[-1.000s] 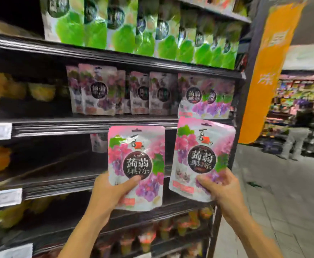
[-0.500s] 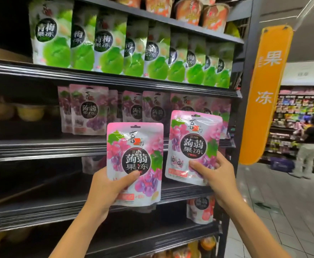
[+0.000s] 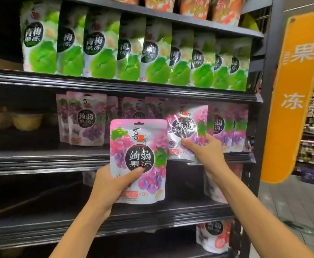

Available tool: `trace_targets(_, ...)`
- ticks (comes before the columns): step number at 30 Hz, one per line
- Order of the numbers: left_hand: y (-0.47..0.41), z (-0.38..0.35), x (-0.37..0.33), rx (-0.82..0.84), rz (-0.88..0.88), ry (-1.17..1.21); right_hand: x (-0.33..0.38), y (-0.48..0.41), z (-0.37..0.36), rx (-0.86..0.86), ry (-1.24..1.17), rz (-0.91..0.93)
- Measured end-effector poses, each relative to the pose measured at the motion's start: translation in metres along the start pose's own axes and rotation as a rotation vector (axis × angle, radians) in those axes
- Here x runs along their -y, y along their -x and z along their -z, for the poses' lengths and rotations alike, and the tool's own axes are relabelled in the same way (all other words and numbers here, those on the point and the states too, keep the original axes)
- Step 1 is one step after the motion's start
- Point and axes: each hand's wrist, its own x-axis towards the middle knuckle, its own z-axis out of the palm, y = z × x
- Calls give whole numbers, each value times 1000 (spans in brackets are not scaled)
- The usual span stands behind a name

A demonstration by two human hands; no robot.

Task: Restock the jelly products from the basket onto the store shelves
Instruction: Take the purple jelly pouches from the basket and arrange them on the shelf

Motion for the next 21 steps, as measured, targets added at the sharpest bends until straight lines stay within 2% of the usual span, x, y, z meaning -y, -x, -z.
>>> trace_targets(8, -7, -5, 13, -42, 21, -60, -7, -22, -23, -17, 49, 73)
trace_targets(14, -7, -3, 16, -51, 25, -67, -10, -29, -35, -14, 172, 108)
trace_targets(21, -4, 0, 20, -58, 20, -81, -11, -21, -22, 41, 272, 113)
